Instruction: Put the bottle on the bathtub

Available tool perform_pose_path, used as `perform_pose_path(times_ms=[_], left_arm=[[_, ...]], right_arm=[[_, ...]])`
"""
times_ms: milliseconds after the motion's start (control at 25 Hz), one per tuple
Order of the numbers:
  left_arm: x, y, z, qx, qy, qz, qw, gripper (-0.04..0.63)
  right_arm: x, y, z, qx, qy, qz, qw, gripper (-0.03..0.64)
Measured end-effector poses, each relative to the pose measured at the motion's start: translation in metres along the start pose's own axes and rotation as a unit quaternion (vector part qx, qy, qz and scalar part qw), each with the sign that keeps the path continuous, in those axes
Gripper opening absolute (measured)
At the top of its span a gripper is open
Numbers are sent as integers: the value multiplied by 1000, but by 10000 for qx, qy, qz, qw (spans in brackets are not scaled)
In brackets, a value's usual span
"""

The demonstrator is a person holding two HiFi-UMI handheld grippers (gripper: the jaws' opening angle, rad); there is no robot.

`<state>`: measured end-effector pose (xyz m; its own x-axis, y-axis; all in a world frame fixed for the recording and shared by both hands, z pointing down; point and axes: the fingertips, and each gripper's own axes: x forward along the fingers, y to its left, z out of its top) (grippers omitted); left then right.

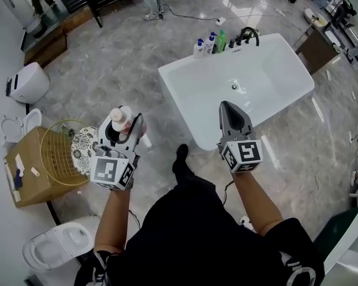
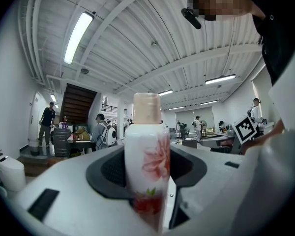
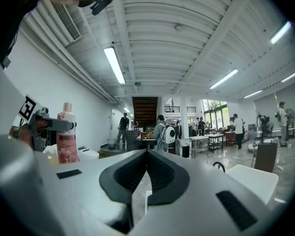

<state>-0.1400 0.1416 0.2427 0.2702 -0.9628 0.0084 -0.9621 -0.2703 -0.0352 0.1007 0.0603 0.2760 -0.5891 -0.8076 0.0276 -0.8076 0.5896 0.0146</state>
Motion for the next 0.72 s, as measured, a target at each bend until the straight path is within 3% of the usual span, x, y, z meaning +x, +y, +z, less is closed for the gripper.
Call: perform_pose_path(times_ms=[720], left_arm=[[243,81,-22,-147,198,-488,9985,218]], right_arm=[[207,-101,-27,302,229,45,9993,12]])
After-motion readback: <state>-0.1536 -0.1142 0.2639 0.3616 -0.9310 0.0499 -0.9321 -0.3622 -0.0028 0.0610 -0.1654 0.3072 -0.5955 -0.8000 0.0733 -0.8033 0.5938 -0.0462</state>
